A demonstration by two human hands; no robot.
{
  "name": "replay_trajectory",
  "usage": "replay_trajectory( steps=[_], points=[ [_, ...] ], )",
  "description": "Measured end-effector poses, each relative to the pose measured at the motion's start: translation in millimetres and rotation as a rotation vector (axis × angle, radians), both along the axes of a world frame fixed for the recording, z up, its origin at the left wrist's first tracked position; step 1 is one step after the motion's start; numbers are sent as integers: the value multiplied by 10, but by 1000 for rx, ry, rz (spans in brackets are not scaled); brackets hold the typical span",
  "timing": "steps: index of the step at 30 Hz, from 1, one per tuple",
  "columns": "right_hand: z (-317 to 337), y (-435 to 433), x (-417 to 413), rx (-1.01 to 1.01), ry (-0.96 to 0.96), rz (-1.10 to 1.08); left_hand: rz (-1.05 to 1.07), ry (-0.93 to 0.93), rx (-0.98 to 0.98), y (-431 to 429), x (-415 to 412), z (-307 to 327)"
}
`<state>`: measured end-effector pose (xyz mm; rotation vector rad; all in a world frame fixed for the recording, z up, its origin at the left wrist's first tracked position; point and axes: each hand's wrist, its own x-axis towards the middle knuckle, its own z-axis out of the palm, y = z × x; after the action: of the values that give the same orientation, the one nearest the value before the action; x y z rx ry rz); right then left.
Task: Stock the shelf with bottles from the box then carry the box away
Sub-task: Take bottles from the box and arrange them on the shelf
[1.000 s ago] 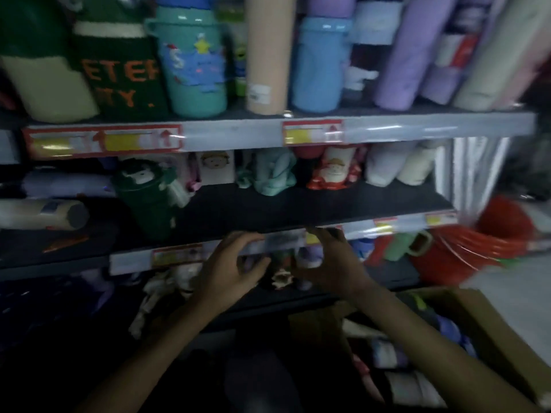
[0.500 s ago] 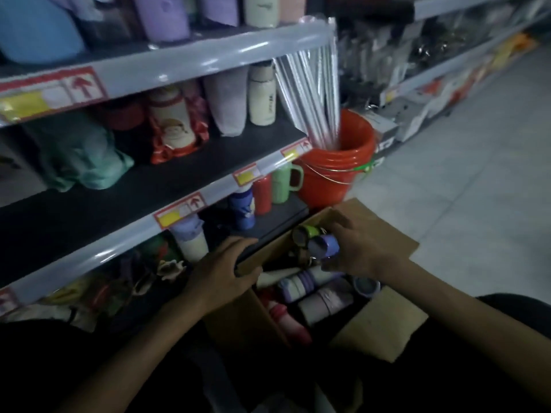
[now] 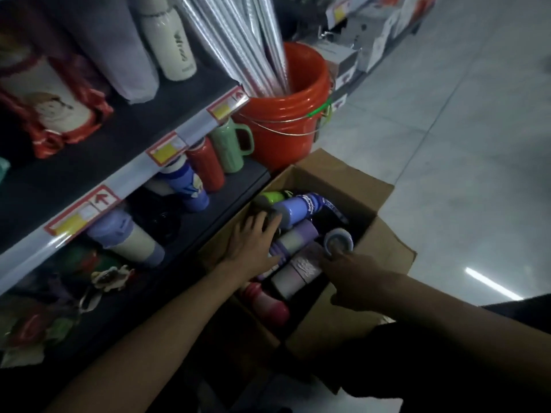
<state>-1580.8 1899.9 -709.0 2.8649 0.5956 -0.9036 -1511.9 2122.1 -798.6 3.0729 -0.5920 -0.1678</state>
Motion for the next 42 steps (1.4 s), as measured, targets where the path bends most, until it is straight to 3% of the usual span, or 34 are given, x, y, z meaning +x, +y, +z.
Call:
replay_trajectory(
  steps=[6, 13, 23, 29, 35, 38, 42],
  points=[
    [-173, -49, 91, -23, 75, -2, -167, -101, 280, -410, 381, -257],
    [-172, -101, 58, -2, 71, -20, -99, -42, 440, -693, 617, -358],
    [-3, -94, 239, -50, 73, 16, -144, -66, 389, -548, 731, -339],
    [14, 15, 333, -71, 96, 43, -98, -80, 111, -220, 619, -78],
    [136, 141, 424, -135, 77, -14, 45, -21, -454, 242, 210, 333],
    [205, 232, 436, -78, 31, -77, 245, 80, -708, 439, -47, 571],
    [308, 491, 399, 74, 23, -176, 685, 376, -1180, 737, -379, 883]
  ],
)
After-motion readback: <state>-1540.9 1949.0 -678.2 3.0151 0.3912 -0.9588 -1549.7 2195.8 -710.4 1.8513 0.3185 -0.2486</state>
